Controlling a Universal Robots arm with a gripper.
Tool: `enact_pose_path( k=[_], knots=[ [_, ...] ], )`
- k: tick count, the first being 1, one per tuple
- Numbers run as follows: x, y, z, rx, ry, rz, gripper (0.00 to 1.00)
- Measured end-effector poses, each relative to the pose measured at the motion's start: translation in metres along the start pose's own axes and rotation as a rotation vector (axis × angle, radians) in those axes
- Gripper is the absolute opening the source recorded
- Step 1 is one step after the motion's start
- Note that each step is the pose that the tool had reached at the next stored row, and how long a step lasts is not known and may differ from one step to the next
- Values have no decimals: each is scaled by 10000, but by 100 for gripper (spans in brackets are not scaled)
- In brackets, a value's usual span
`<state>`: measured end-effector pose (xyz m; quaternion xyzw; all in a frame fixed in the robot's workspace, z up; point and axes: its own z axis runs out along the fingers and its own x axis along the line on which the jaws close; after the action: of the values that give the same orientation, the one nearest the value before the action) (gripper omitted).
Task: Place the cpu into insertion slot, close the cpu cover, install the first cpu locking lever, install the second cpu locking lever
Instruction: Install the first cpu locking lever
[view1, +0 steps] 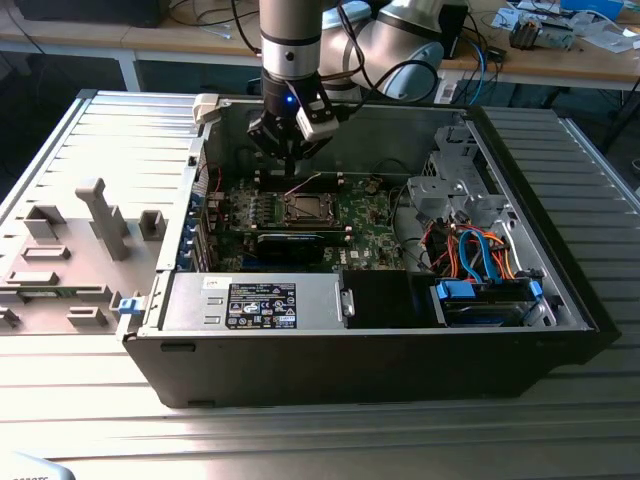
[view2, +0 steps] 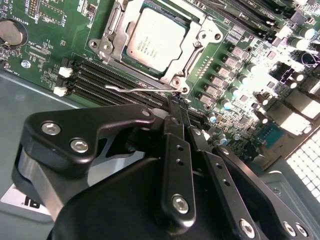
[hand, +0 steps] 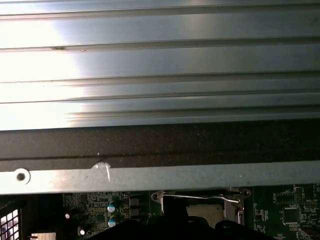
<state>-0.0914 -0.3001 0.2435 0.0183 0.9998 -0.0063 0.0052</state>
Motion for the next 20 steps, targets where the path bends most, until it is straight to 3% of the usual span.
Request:
enact_pose_path(
  k=[20],
  knots=[
    [2, 5, 71, -6, 1, 0, 11]
  ],
)
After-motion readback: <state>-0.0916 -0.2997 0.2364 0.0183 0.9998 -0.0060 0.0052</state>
